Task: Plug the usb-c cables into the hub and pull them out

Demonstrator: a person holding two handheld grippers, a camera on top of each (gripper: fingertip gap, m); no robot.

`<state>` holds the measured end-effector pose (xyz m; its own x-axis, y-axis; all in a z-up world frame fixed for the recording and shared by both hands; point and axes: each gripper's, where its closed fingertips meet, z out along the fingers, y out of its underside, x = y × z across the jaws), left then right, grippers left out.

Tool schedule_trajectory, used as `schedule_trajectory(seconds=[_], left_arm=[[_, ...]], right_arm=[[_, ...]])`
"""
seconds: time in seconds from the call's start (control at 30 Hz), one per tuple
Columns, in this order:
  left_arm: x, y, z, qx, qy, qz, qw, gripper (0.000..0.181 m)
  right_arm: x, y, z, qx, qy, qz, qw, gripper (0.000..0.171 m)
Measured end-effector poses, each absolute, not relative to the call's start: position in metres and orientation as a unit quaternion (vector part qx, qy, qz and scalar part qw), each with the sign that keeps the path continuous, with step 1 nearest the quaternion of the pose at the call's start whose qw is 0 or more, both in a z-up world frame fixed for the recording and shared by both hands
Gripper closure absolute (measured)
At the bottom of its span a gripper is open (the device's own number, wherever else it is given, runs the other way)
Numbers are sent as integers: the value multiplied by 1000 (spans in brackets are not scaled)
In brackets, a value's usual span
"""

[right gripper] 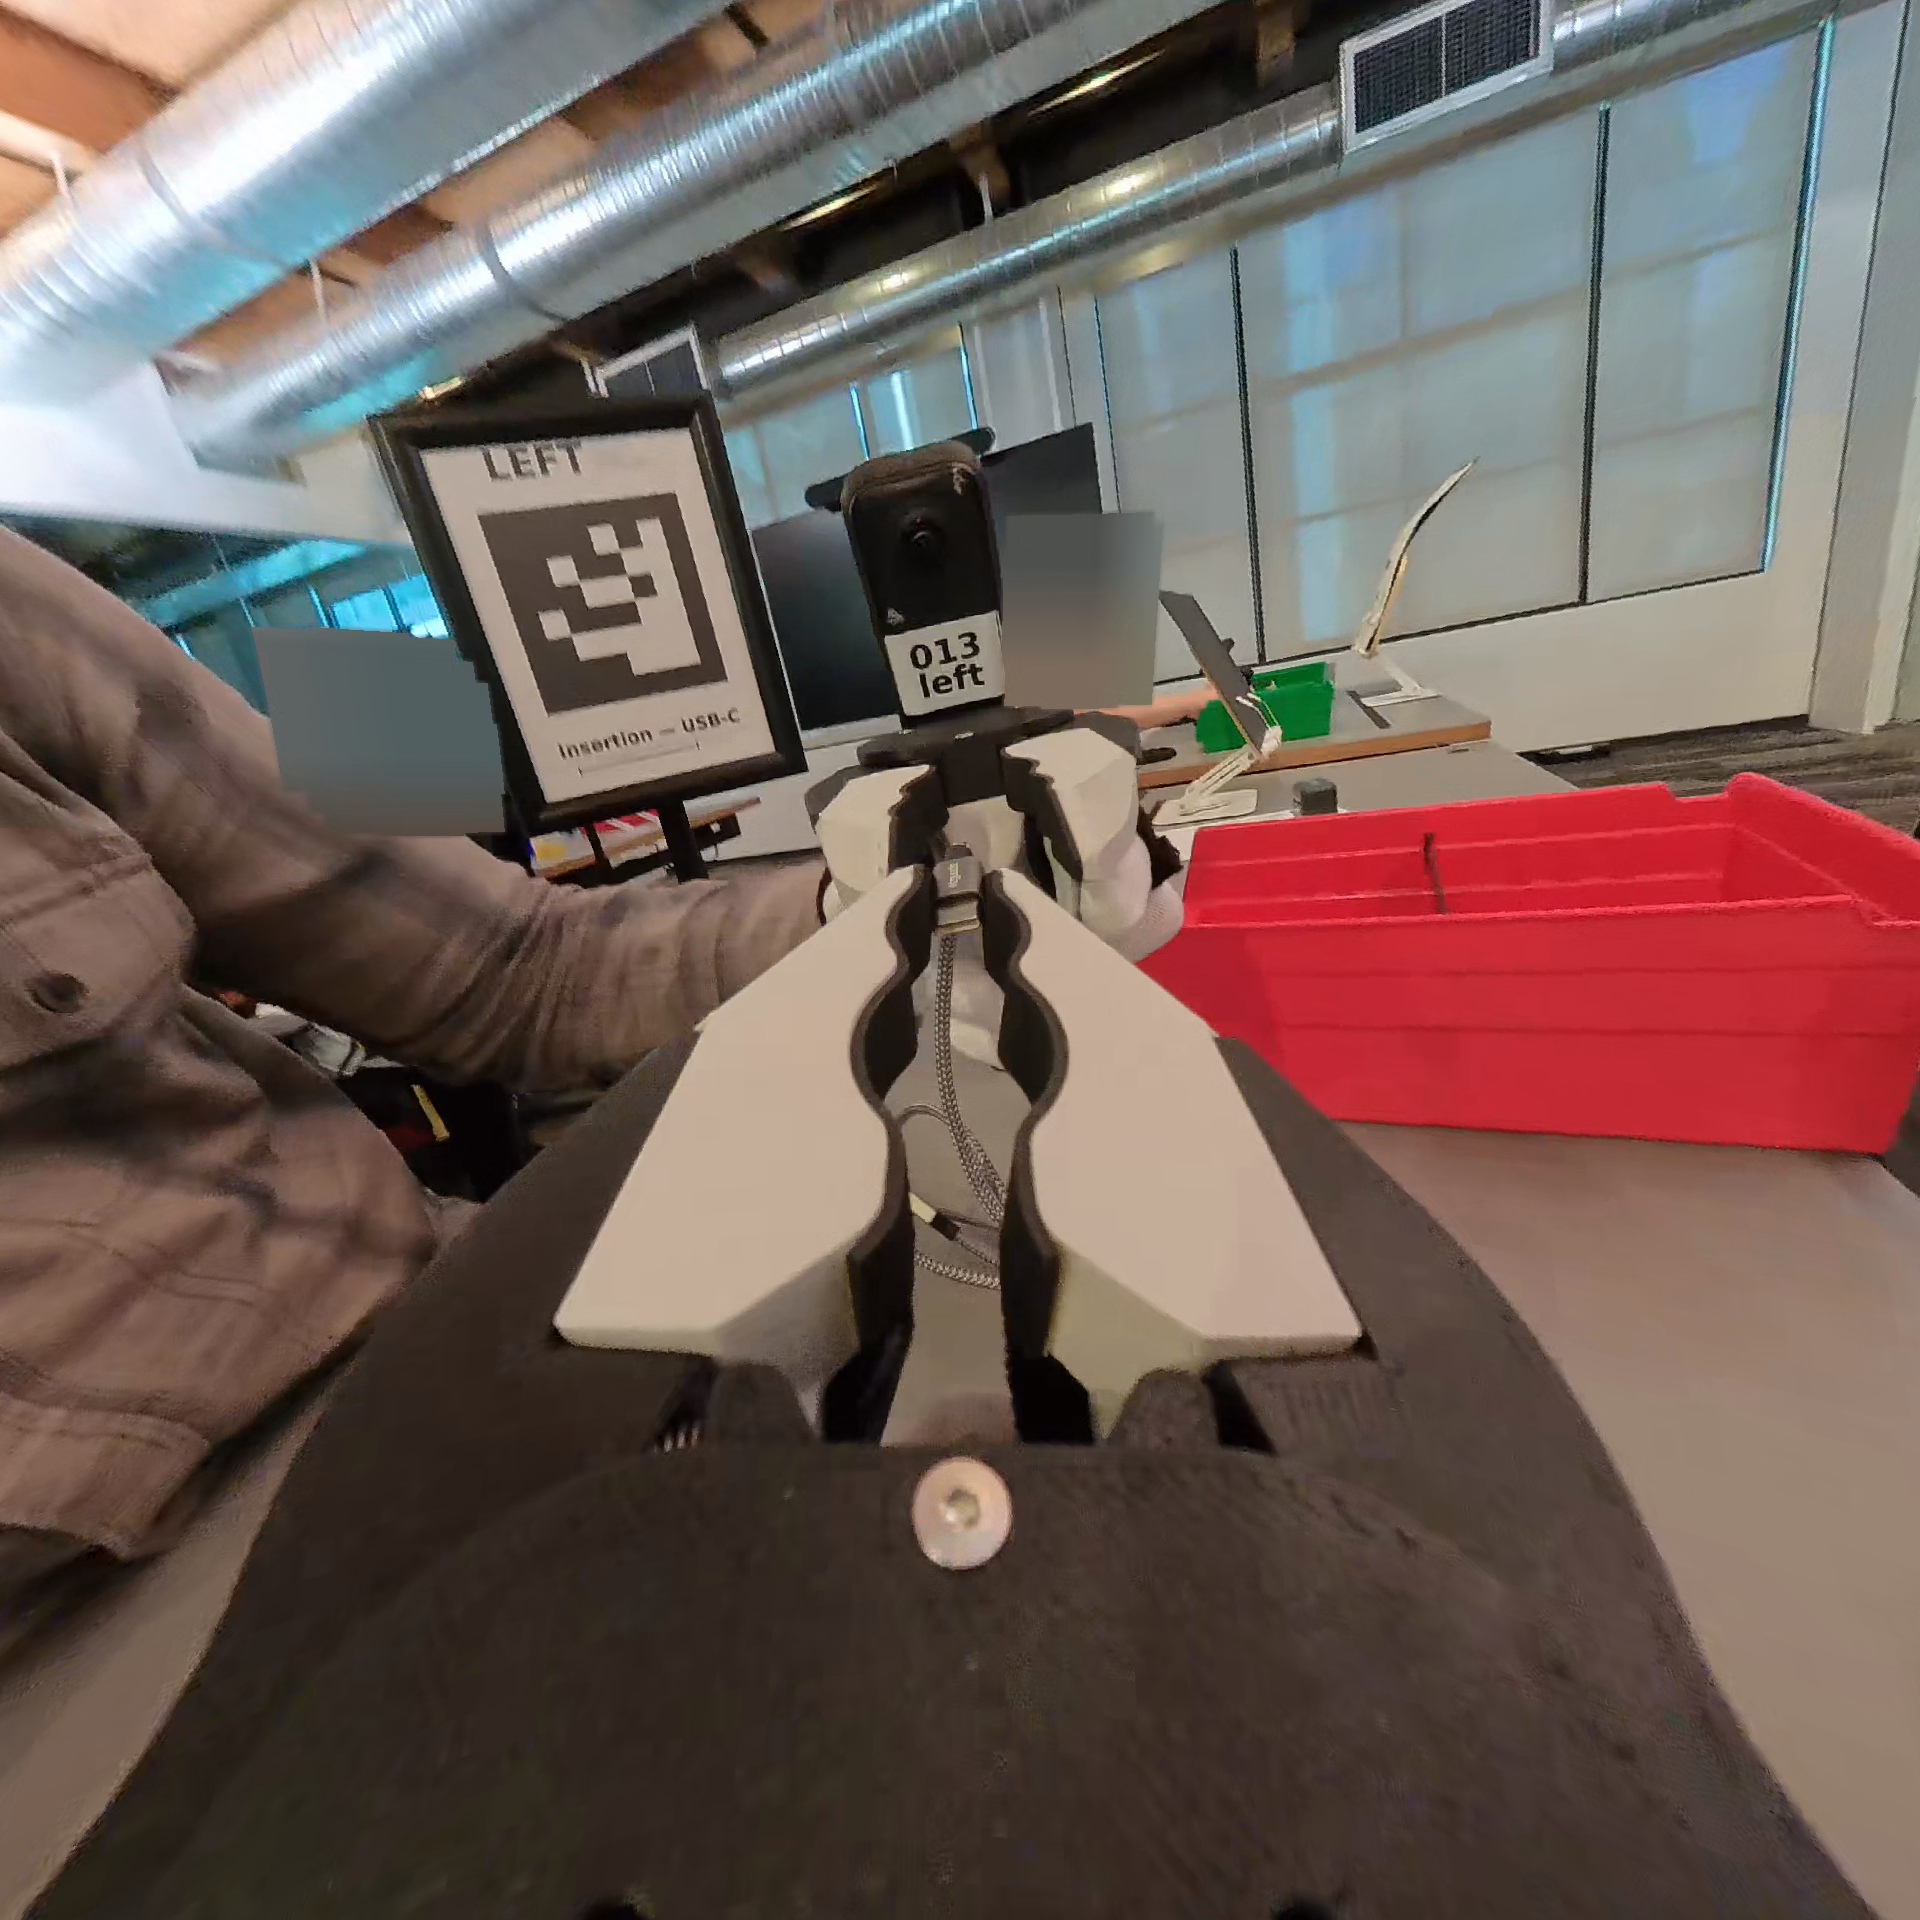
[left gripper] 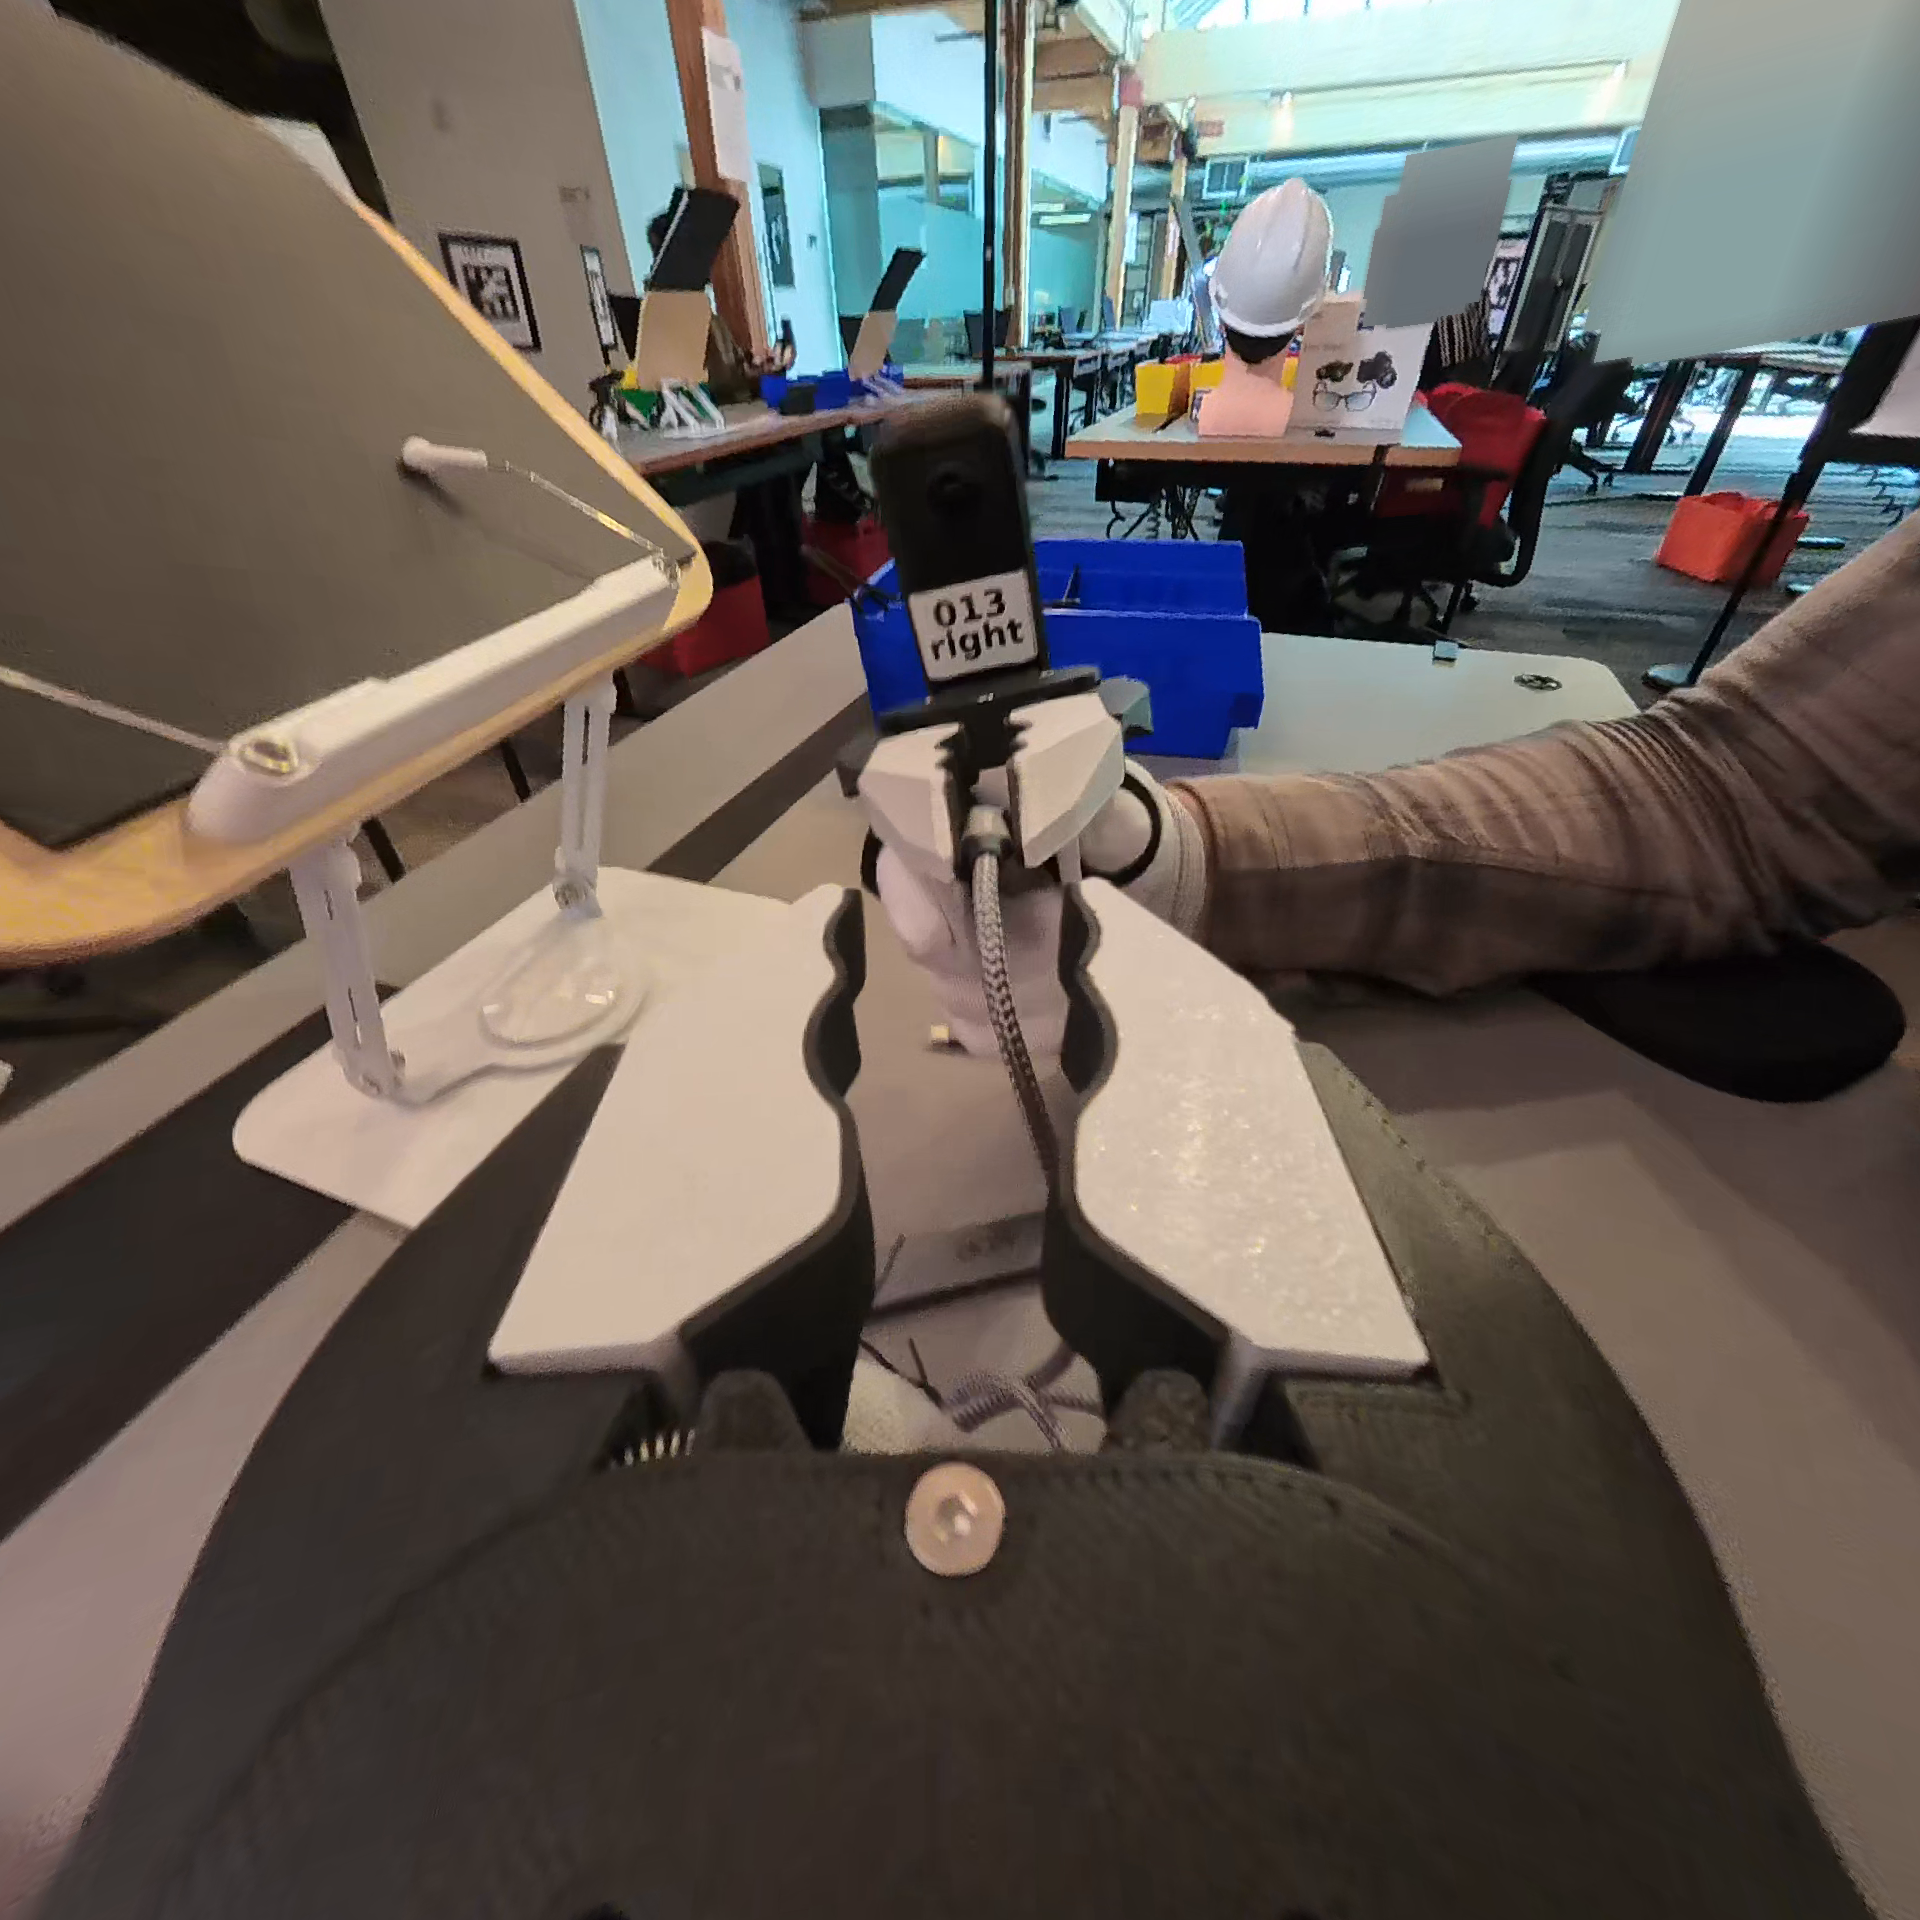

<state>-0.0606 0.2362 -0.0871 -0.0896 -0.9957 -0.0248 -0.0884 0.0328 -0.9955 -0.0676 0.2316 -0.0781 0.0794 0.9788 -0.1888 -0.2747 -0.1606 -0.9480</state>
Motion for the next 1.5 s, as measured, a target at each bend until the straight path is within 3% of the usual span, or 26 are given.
schedule_trajectory(seconds=[0.47, 0.67, 0.77, 0.9, 1.03, 1.13, 1.27, 1.43, 1.5], left_arm=[[-25, 243, -62, -421, 576, -510, 481, 176], [-15, 249, -61, -426, 580, -520, 460, 178], [-12, 258, -64, -453, 589, -503, 442, 178], [-10, 271, -63, -501, 571, -499, 418, 177], [-9, 280, -60, -544, 525, -522, 395, 178], [-6, 279, -61, -558, 516, -521, 388, 177], [-4, 276, -58, -563, 503, -532, 383, 178], [-4, 276, -48, -551, 487, -545, 403, 178], [-2, 280, -47, -549, 490, -520, 434, 164]], right_arm=[[-33, 243, -58, -460, -285, 624, 564, 164], [-22, 250, -54, -474, -283, 589, 590, 161], [-15, 259, -56, -515, -317, 485, 632, 151], [4, 275, -55, -555, -404, 180, 704, 152], [11, 280, -55, -539, -497, -99, 673, 151], [5, 284, -55, -526, -512, -169, 657, 152], [7, 295, -56, -515, -501, -251, 649, 167], [6, 294, -48, -507, -481, -256, 668, 169], [5, 293, -47, -508, -480, -245, 671, 168]])
